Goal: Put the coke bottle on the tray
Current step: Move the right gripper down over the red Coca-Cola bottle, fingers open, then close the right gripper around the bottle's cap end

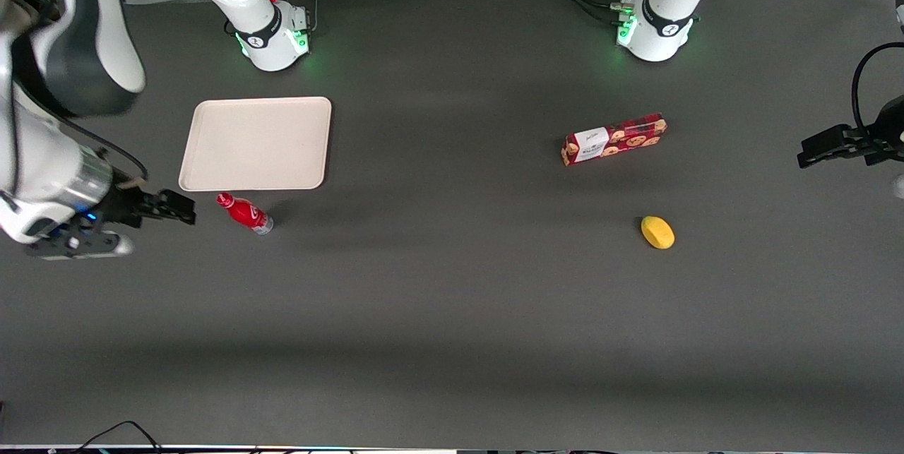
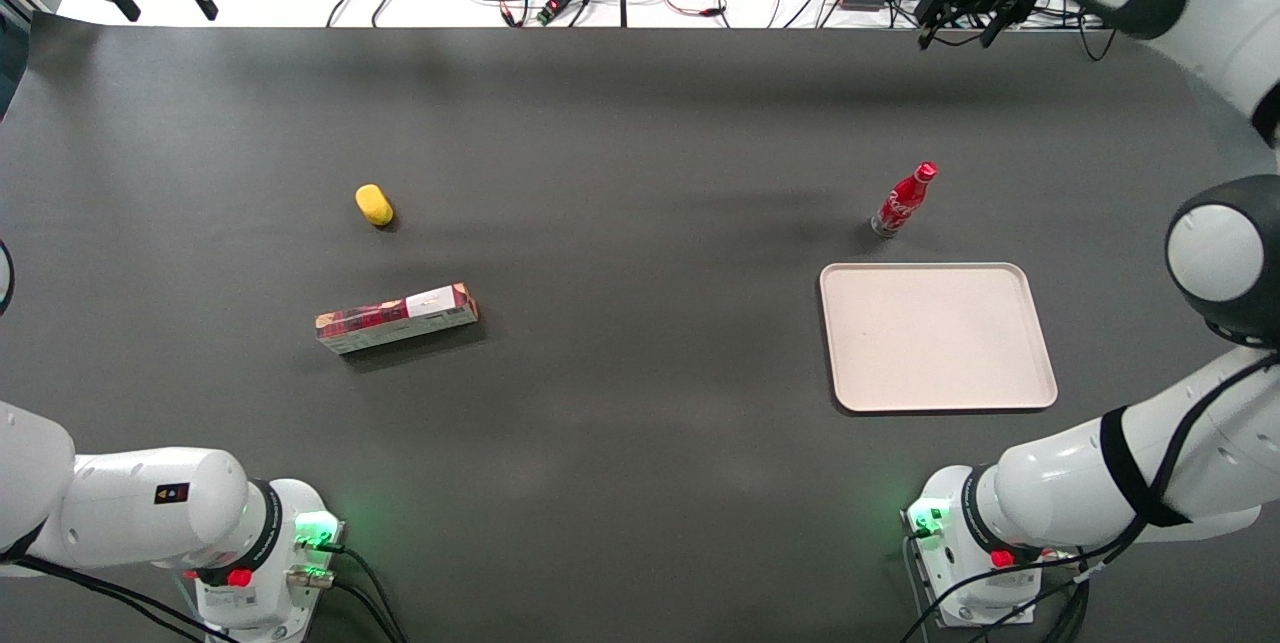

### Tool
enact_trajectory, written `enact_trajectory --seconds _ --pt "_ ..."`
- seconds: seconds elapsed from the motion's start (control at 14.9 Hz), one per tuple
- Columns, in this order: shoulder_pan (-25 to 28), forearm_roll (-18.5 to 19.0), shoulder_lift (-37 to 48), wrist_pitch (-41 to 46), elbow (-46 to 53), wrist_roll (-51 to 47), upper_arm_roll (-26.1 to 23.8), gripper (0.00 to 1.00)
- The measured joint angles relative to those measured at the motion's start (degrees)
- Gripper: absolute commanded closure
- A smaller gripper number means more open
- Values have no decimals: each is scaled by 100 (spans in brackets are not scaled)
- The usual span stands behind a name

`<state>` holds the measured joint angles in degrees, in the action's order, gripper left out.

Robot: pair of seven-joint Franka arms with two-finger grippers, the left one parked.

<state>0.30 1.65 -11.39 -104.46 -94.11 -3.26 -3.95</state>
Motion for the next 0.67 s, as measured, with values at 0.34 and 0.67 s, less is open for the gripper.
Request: enact_trajectory --seconds 0.34,0.67 --pt "-13 84 -132 -1059 -1386 0 -6 0" --pt "-21 84 96 -1713 -2391 0 -4 0"
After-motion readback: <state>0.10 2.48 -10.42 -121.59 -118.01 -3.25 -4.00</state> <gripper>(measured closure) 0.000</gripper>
